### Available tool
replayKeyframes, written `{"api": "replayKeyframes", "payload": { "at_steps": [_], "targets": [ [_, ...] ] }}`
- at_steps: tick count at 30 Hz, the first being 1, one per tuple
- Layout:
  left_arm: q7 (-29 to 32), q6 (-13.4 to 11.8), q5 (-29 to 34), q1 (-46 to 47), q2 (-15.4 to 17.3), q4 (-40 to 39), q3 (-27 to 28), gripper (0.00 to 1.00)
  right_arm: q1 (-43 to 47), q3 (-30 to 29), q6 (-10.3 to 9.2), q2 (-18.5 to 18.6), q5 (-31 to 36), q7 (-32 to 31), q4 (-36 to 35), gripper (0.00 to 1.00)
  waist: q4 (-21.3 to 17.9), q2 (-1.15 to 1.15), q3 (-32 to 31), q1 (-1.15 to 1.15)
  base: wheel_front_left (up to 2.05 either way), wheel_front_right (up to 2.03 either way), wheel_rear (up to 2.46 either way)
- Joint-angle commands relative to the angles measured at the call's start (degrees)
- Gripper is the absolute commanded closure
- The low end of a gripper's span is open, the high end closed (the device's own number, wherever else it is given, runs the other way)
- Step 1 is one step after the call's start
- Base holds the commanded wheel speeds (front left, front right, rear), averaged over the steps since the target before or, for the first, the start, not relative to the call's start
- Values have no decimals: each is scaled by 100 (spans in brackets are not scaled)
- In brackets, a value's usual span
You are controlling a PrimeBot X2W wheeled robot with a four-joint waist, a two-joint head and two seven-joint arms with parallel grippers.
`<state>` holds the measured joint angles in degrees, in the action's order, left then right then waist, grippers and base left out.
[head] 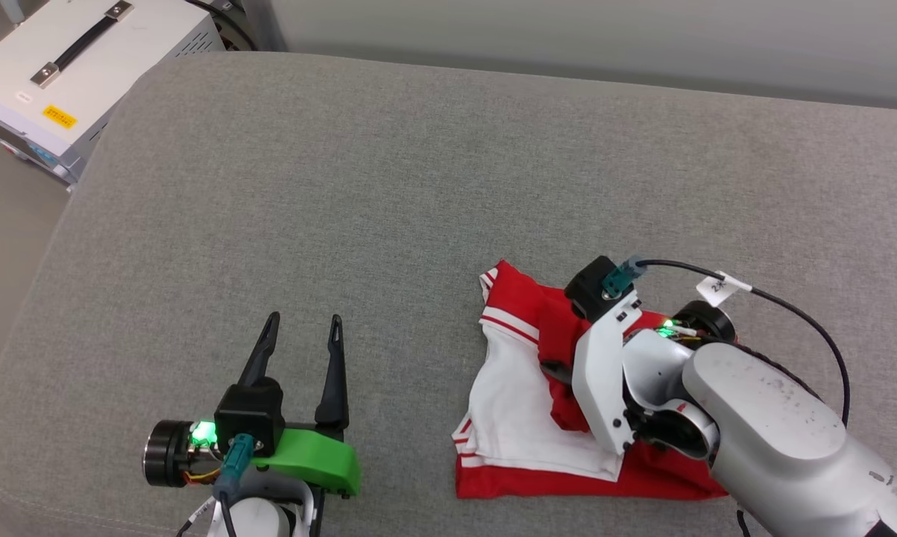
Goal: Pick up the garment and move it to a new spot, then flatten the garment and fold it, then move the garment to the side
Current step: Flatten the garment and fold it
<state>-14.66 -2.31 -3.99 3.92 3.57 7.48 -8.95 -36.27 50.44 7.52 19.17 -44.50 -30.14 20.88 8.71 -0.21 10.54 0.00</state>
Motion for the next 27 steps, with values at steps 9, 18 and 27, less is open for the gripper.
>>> {"api": "replayKeyframes", "payload": {
  "at_steps": [9, 18, 27],
  "targets": [
    [-34, 12, 32, 105, -53, 39, 46, 0, -115, 572, -3, -179, -85, 703, 931, 79, -51, 21, -8, 0, 0, 0, 0],
    [-34, 38, 95, -64, -57, 16, 121, 0, -108, 188, -3, 370, 226, 2147, 154, 0, -284, 21, -384, 0, 0, 0, 0],
    [-34, 73, 159, -296, -26, -98, 193, 0, 590, -1919, -3, 585, 1551, 3792, -234, 0, -604, 21, -653, 0, 0, 0, 0]
  ]
}}
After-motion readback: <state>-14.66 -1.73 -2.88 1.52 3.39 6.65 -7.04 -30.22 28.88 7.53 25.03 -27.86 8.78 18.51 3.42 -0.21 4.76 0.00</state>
